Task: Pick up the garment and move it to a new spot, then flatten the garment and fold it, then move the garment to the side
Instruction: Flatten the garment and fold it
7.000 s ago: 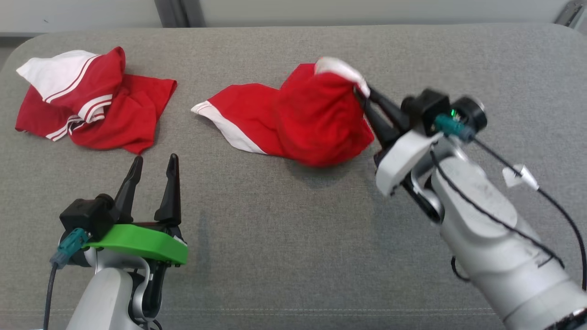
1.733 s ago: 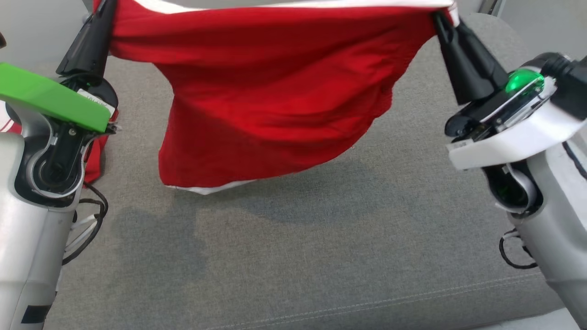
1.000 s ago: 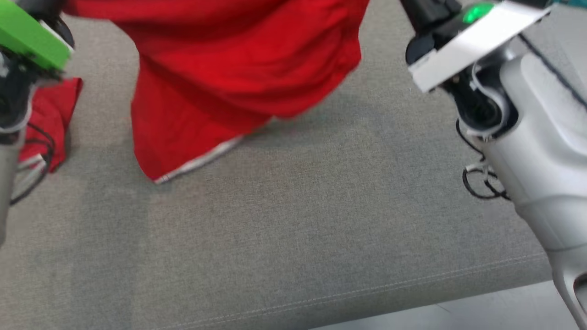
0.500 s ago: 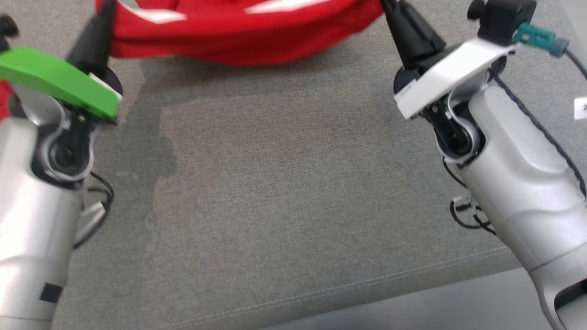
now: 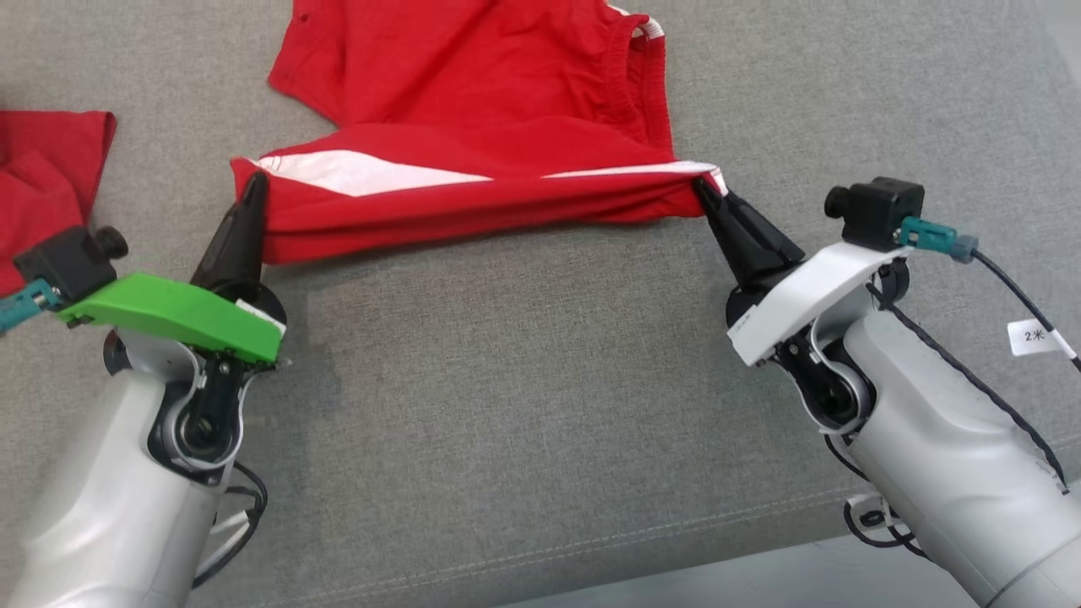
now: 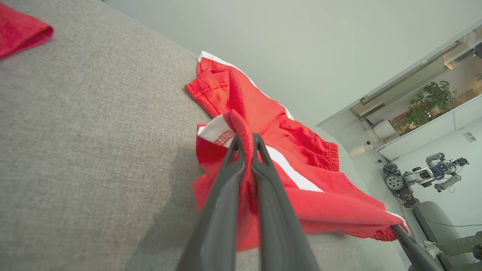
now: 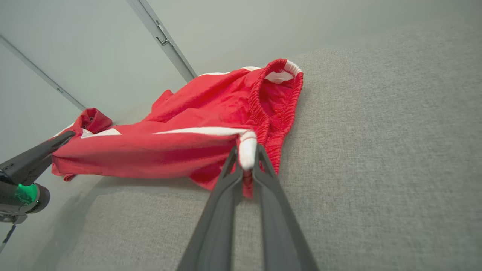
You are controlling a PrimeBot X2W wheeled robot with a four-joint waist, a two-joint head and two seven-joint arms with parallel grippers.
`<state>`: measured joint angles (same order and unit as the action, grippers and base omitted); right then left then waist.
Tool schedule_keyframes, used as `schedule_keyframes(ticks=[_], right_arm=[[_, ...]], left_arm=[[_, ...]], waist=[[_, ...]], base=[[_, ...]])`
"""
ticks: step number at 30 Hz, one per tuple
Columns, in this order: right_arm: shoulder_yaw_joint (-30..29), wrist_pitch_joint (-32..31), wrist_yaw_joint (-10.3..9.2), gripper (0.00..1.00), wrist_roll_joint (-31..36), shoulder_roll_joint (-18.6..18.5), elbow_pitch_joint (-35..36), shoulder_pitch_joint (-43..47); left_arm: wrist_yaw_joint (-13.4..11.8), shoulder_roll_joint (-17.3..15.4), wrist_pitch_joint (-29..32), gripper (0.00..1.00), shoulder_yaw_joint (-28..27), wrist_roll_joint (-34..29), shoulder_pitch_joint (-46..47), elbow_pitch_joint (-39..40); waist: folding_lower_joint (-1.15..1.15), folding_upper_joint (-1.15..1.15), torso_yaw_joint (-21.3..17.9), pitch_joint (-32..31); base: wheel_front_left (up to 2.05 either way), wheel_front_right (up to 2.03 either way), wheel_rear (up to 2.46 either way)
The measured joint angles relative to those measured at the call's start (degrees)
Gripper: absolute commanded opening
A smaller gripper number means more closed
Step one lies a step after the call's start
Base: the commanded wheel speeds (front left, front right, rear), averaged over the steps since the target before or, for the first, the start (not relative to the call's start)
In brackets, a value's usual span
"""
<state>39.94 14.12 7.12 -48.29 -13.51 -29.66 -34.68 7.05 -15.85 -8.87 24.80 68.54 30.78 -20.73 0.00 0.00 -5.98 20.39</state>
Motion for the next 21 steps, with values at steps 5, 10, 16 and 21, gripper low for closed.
schedule_keyframes(ticks=[5, 10, 16, 21], right_arm=[[2.3, 0.23, 0.0, 0.0, 2.64, -2.54, 1.63, 2.28], [2.58, 0.29, 0.0, 0.0, 5.92, -4.21, 3.44, 4.3], [1.08, 0.3, 0.0, 0.0, 8.96, -5.48, 5.19, 7.56], [0.98, 0.3, 0.0, 0.0, 10.05, -6.35, 5.39, 11.89]], left_arm=[[0.01, 0.04, -2.4, 0.0, 1.62, -1.85, -3.67, 1.26], [0.01, -0.14, -3.87, 0.0, 3.15, -2.32, -7.06, 3.53], [0.02, -0.59, -4.79, 0.0, 6.82, -3.45, -10.78, 7.72], [0.02, -1.57, -4.81, 0.0, 8.67, -6.34, -14.92, 6.62]], waist=[[0.0, 0.0, 0.28, -1.8], [0.0, 0.0, 0.87, -3.31], [0.0, 0.0, 1.58, -4.83], [0.0, 0.0, 2.45, -5.83]], base=[[0.0, 0.0, 0.0], [0.0, 0.0, 0.0], [0.0, 0.0, 0.0], [0.0, 0.0, 0.0]])
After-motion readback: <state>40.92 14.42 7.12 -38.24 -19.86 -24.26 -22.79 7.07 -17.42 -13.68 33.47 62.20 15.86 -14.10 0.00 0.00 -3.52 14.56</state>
